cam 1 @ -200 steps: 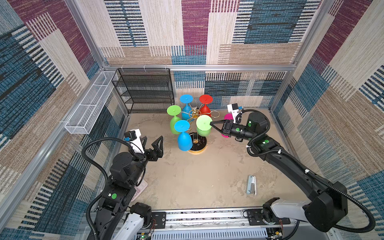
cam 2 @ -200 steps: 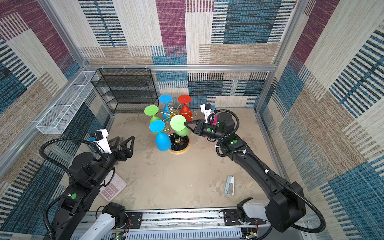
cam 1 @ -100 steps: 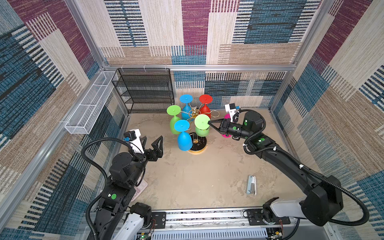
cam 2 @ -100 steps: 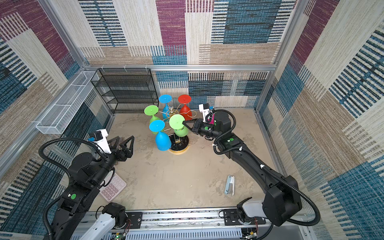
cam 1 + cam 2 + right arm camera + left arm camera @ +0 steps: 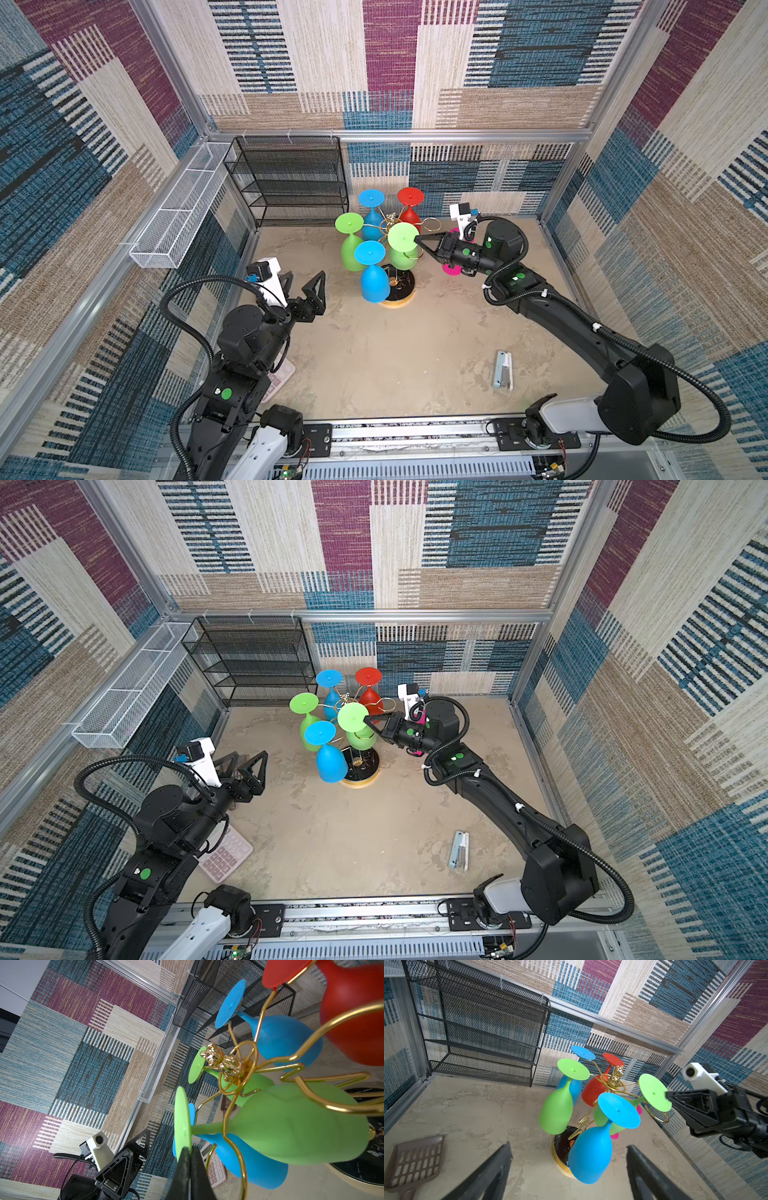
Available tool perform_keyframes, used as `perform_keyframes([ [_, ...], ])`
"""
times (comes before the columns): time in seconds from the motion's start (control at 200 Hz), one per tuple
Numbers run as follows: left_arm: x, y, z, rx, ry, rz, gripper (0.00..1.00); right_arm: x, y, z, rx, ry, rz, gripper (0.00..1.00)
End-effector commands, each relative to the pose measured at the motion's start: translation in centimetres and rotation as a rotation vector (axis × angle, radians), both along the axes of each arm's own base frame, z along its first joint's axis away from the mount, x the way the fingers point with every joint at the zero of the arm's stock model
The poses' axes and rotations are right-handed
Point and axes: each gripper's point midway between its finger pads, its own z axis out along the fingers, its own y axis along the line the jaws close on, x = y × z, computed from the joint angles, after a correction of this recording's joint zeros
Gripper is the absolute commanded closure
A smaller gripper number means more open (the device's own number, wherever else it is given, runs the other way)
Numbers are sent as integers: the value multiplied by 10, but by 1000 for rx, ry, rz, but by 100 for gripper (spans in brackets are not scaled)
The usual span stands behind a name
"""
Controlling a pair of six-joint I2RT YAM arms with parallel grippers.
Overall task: Take the wine glass off the wine glass rack
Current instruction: 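Close the right gripper on the green glass stem near its base, then lift the green glass off its rack hook with the right gripper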
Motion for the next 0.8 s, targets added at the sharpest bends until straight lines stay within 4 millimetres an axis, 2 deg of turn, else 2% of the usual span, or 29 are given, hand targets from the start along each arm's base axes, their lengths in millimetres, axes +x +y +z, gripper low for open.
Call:
perform_keyframes([
  [0.0, -1, 0, 8, 4, -29, -4, 12, 1, 1, 18, 27, -71, -5, 100],
  [0.506, -1, 0, 9, -1, -31, -5, 11, -12, 8, 10, -8, -60, 25, 100],
  [0.791, 0, 0, 7, -9, -24, -3, 12, -23, 3, -1, -32, -44, 23, 100],
])
